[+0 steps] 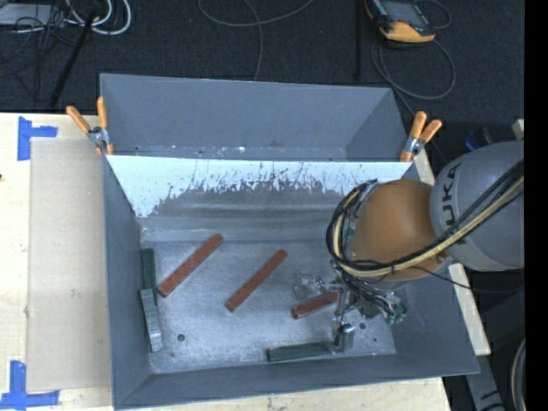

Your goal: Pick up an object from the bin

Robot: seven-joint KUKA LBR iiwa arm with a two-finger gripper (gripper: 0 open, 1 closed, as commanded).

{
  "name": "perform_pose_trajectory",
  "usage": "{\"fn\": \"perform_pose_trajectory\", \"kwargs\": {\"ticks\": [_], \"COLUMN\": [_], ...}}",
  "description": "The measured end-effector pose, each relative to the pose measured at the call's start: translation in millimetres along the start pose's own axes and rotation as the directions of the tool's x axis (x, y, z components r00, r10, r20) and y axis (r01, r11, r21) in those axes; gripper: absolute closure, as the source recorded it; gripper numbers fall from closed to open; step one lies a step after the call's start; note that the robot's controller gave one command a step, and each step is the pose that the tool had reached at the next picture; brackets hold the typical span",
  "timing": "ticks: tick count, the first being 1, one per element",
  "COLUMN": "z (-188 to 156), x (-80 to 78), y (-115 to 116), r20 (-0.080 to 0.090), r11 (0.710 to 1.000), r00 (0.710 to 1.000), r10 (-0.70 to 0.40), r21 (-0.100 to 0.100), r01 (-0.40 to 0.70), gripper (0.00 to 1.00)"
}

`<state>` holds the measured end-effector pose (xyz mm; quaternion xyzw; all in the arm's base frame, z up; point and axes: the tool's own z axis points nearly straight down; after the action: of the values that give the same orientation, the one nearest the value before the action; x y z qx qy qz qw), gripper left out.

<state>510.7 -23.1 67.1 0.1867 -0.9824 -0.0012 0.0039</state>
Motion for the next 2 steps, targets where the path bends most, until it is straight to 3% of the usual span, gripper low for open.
{"fn": "perform_pose_trajectory", "kwargs": {"ticks": [1, 2], "z": [-4.3, -4.2], "x": [-25.0, -24.9], "y": [-58.2, -57.1], "r20": [0.006, 0.006], "r11": [0.854, 0.856], "r00": [0.854, 0.856], "r10": [-0.520, -0.517], "r21": [0.009, 0.006], "r01": [0.520, 0.517], "gripper": [0.00, 1.00]}}
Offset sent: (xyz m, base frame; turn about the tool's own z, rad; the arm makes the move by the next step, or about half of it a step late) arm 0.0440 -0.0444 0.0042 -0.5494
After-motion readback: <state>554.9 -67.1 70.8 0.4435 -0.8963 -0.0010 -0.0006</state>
